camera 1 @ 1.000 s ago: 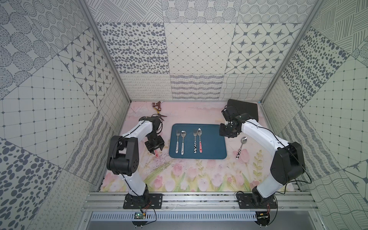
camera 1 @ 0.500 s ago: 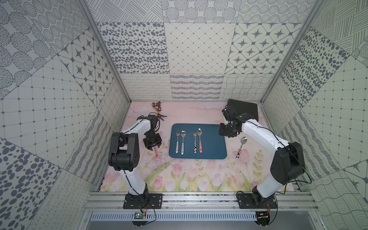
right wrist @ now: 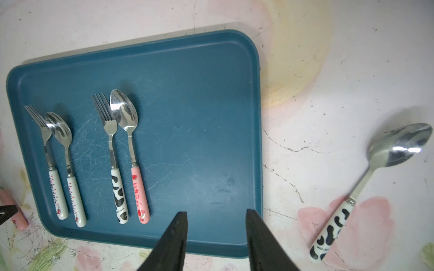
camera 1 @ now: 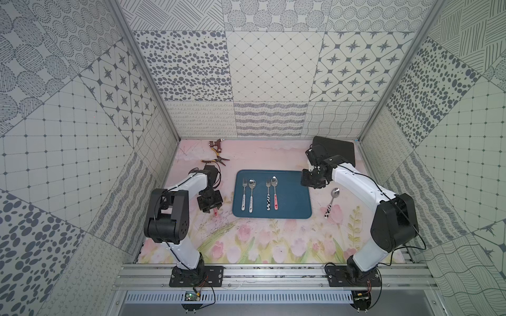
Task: Set the spoon and fork side by side
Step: Pick up the fork at the center of the board.
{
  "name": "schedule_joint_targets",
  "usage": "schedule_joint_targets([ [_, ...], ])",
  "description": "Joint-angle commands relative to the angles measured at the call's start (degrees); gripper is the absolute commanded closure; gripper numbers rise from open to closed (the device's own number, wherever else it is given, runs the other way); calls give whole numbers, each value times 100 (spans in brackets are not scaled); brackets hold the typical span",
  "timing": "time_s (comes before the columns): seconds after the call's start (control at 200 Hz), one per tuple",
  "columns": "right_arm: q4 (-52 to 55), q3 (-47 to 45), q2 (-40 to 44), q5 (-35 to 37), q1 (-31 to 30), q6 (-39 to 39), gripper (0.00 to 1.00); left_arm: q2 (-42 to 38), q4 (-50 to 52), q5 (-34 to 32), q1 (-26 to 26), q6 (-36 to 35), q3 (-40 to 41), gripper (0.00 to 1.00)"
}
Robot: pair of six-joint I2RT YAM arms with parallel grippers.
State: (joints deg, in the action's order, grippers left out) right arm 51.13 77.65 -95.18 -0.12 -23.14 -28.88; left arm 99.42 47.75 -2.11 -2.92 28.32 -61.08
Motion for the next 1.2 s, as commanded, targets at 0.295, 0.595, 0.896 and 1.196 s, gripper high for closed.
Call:
schedule_joint_targets([
  [0.295, -150, 26, 146, -67, 104, 163, 55, 540, -521, -250, 117, -133, -45, 69],
  [0.595, -189, -126, 281, -59, 174, 182, 56, 587, -266, -425, 120, 33, -75, 91],
  [0.896, -196, -56, 237, -50, 201, 234, 56, 282, 176, -598, 32, 170, -511, 100],
  [1.196, -193, -21, 184, -54, 204, 260, 56, 148, 518, -669, -284, 275, -858, 100],
])
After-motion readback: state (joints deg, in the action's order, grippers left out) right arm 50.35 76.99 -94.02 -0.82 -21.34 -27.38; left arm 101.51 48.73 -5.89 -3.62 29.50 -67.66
